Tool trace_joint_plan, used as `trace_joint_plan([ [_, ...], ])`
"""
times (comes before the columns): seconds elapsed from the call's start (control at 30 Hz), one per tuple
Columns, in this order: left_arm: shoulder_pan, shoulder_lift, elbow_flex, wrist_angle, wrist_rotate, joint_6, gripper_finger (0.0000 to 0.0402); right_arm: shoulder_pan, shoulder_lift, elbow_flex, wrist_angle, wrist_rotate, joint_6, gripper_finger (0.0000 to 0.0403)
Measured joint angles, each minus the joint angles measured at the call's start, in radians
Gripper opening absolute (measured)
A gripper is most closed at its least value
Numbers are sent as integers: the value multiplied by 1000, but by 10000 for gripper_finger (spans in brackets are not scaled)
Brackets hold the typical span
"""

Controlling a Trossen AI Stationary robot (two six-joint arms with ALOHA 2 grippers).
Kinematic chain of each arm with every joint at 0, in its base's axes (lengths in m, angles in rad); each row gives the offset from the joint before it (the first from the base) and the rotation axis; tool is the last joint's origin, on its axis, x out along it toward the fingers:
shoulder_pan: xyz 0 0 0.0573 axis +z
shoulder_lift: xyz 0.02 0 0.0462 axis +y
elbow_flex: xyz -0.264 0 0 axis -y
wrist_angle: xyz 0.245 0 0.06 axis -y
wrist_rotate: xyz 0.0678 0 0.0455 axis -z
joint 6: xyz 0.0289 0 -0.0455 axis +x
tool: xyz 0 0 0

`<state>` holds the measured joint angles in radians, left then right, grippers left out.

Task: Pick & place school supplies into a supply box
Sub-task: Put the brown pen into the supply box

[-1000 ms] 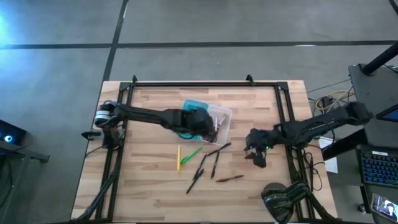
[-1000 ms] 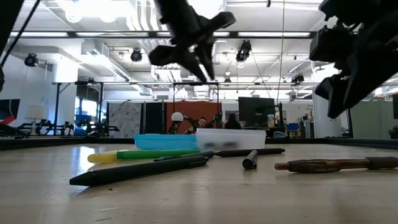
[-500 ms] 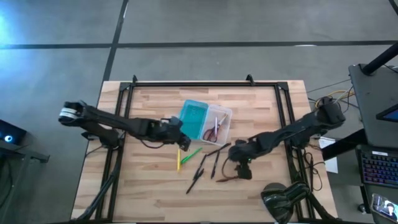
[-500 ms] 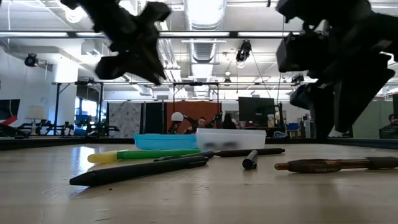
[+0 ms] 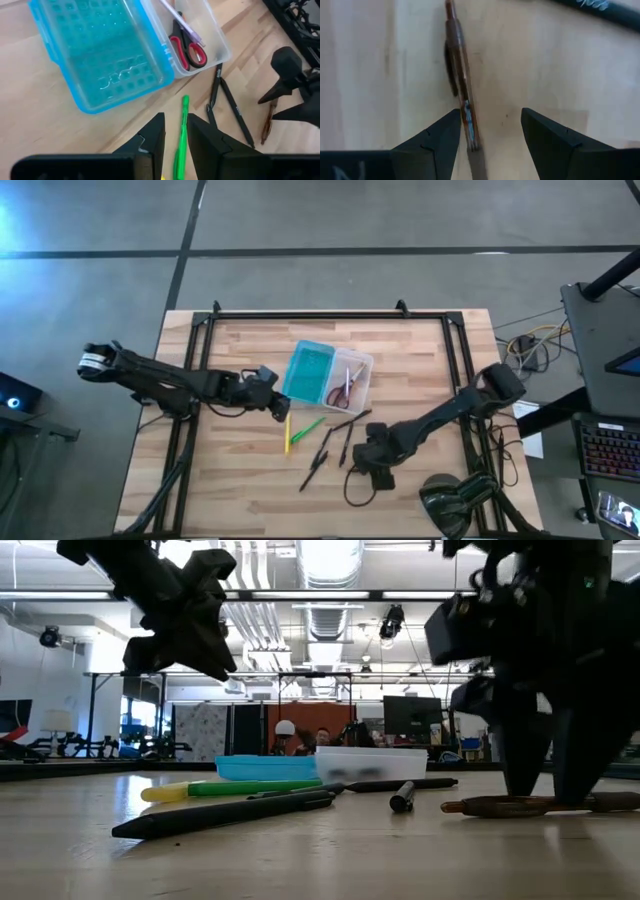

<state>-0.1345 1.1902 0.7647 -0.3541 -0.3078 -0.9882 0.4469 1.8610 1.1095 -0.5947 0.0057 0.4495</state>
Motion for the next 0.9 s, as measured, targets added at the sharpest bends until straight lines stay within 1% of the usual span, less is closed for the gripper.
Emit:
trace_joint_plan([
  [0.17,1,3,0,-2,-1,1,65,1,60,49,-50,23,61,199],
  [0.27,1,3,0,-4,0,1,65,11,74,71,-94,73,81,180],
  [0.33,1,3,0,-3,-1,2,65,15,72,71,-93,87,92,157],
  [0.53,1,3,0,-4,-1,10,65,15,78,58,-93,104,155,65],
  [0.63,1,3,0,-4,-1,10,65,14,79,52,-87,99,193,27],
  [0.73,1,3,0,-4,-1,10,65,14,53,46,-64,95,207,19],
  [0.8,1,3,0,-3,-1,10,65,12,26,41,-54,100,251,19],
  [0.9,1,4,0,1,-1,10,65,7,-50,38,-69,156,281,18],
])
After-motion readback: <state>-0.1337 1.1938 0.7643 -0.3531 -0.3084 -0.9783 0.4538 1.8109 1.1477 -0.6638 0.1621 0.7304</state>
